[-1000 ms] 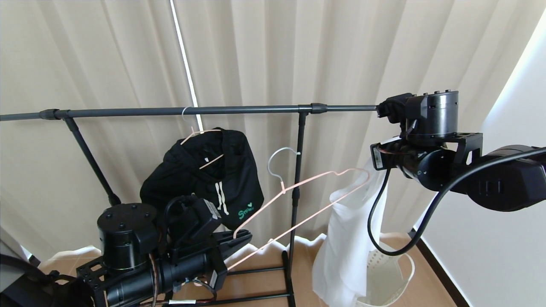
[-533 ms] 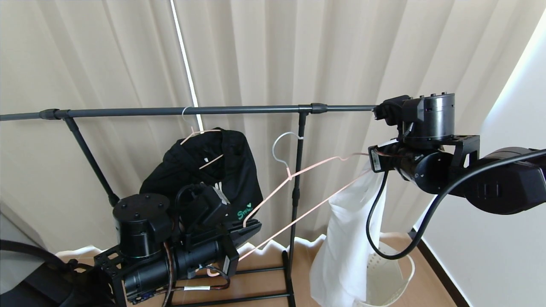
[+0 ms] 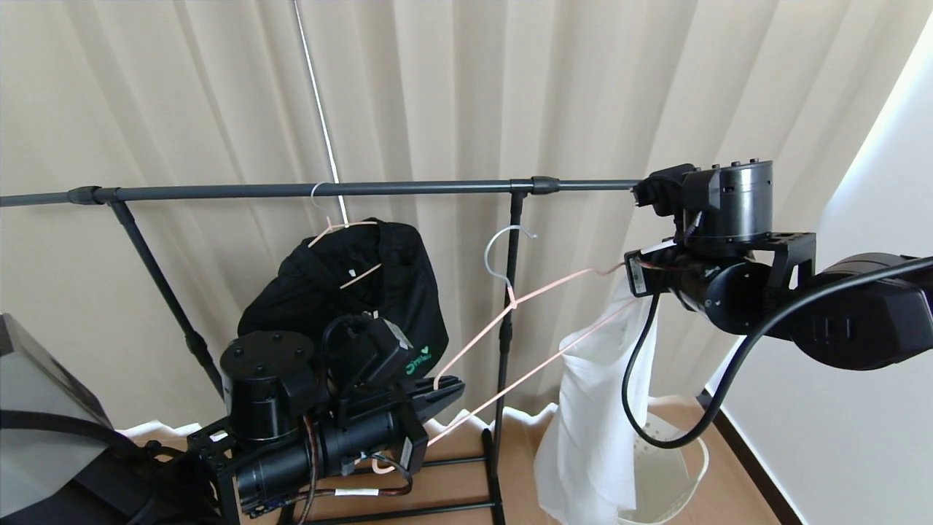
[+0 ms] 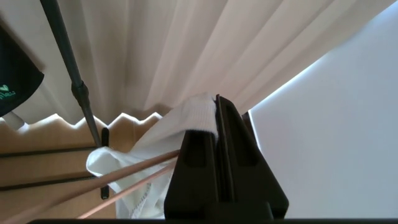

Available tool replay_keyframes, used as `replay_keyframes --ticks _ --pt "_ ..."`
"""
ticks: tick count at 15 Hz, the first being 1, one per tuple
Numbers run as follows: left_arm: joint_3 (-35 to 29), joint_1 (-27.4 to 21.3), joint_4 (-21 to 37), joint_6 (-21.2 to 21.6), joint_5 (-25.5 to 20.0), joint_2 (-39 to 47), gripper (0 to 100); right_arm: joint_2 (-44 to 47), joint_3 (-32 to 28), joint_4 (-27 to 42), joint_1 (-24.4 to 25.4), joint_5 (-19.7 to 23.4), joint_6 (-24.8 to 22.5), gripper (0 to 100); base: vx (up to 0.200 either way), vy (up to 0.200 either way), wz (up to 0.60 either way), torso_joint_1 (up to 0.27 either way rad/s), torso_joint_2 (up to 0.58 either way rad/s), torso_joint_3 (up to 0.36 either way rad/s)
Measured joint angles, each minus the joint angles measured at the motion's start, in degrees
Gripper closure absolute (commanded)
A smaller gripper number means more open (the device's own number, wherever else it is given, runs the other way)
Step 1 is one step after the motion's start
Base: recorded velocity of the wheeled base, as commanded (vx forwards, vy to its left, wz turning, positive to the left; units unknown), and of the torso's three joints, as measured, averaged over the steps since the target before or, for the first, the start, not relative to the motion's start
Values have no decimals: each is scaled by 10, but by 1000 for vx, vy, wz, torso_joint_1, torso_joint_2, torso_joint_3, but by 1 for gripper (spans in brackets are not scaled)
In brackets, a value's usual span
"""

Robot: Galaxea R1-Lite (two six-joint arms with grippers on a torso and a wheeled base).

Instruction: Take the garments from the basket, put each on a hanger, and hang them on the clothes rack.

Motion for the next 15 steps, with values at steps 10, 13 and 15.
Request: replay_keyframes --ticks 10,13,15 --pt "-29 -7 3 -20 52 10 100 5 31 -82 56 -56 -4 100 0 0 0 0 0 0" --pt "-28 -12 2 -20 52 12 100 7 35 -86 69 -60 -3 100 0 0 0 0 0 0" --pt "-27 -13 1 -20 52 12 100 6 38 -87 74 -60 -1 100 0 0 0 0 0 0"
